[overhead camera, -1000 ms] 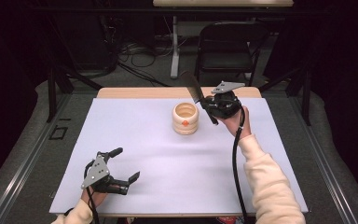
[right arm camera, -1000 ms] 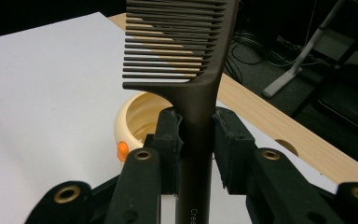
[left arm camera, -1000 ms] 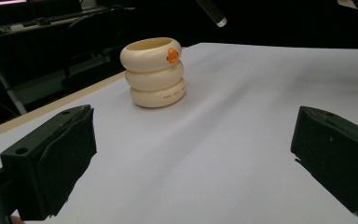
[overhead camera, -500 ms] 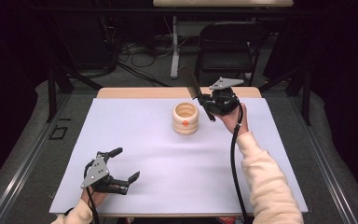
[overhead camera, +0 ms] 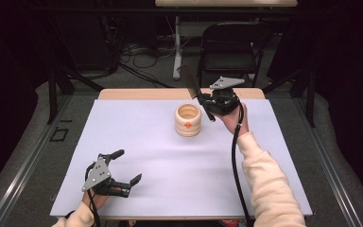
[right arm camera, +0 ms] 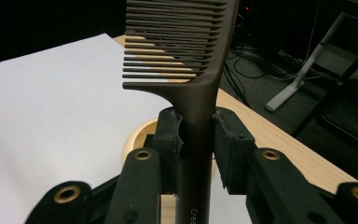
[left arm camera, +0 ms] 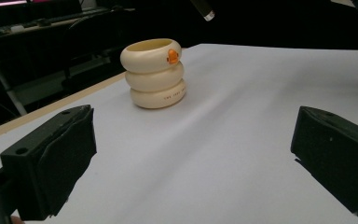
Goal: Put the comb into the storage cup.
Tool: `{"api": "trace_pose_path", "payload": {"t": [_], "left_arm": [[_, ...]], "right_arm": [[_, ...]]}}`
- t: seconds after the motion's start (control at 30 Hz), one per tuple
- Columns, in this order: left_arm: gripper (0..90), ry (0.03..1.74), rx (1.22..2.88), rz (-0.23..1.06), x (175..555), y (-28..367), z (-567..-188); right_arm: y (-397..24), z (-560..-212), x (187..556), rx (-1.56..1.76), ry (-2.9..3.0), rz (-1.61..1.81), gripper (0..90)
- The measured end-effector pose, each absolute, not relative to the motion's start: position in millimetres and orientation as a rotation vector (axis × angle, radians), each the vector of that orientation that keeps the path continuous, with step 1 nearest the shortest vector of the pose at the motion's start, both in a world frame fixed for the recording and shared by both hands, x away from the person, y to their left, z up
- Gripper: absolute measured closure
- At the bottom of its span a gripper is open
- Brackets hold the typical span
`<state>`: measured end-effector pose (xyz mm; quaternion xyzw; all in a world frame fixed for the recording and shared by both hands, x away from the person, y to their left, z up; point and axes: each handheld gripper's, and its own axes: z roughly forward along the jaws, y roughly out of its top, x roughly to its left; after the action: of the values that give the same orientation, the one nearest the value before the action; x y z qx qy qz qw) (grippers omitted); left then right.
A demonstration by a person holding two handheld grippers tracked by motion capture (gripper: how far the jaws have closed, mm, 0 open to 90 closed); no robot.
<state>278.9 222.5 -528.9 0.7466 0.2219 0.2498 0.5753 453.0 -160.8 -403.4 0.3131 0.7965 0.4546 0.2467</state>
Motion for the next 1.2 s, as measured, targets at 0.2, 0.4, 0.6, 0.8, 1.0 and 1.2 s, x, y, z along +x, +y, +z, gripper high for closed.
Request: {"api": "trace_pose_path", "payload": {"t": [0.2, 0.4, 0.6, 0.8, 1.0, 1.2], "left_arm": [[0.2, 0.517, 1.747, 0.587, 278.7, 222.6, -528.8], [0.1, 0.519, 1.748, 0.585, 279.0, 222.8, -528.9], [0.2, 0.516, 1.748, 0.588, 278.4, 222.8, -528.6], [0.2, 0.521, 1.75, 0.585, 279.6, 222.6, -529.2], [0.2, 0.52, 1.747, 0.582, 279.4, 222.9, -529.2], [0.2, 0.52, 1.746, 0.583, 279.3, 222.8, -529.1]], "right_arm": [[-156.6, -403.1, 456.0, 0.851, 2.174, 1.248, 72.2], [-153.8, -401.2, 456.5, 0.846, 2.171, 1.25, 72.2], [-155.4, -398.0, 456.7, 0.846, 2.159, 1.253, 72.2], [-156.0, -396.7, 458.4, 0.844, 2.162, 1.255, 72.2], [-154.6, -393.4, 461.0, 0.839, 2.158, 1.259, 72.3], [-150.3, -387.2, 462.7, 0.828, 2.153, 1.267, 72.2]]}}
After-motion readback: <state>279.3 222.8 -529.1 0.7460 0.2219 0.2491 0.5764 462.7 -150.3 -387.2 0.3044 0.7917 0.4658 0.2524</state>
